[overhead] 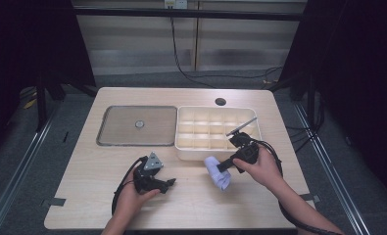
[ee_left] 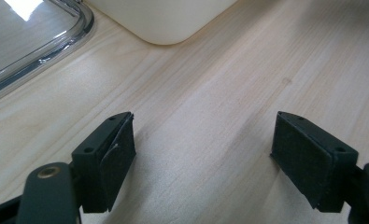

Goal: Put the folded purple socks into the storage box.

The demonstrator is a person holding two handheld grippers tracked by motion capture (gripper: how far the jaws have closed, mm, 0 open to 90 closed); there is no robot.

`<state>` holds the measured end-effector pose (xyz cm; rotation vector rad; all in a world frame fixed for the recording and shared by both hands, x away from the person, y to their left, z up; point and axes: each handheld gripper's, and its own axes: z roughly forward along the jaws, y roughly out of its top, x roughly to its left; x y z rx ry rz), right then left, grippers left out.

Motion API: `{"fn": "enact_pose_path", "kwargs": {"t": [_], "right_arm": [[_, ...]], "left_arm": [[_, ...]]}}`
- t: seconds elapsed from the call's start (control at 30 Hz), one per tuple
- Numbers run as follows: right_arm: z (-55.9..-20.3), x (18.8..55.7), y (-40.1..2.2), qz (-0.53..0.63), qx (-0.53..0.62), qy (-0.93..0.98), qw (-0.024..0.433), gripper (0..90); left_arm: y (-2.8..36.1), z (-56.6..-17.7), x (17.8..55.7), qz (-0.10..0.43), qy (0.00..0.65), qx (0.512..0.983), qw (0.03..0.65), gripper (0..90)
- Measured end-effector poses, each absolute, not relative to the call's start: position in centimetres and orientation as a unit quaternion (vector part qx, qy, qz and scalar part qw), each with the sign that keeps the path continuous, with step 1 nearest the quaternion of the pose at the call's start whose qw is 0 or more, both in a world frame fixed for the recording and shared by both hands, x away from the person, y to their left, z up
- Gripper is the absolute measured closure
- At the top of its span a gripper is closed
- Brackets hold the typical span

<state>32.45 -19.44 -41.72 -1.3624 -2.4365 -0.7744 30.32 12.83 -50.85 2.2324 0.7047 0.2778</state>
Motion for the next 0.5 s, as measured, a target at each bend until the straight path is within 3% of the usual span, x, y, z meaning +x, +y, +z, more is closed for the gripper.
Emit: {"fn": "enact_pose_path", "kwargs": {"t": [0.5], "right_arm": [[-39.3,33.1,-21.3,-0.258,-0.469,-0.838,0.107,79.4]], "left_arm": [[12.8,-50.9,30.3,0.108,0.278,0.874,0.383,20.9]]}}
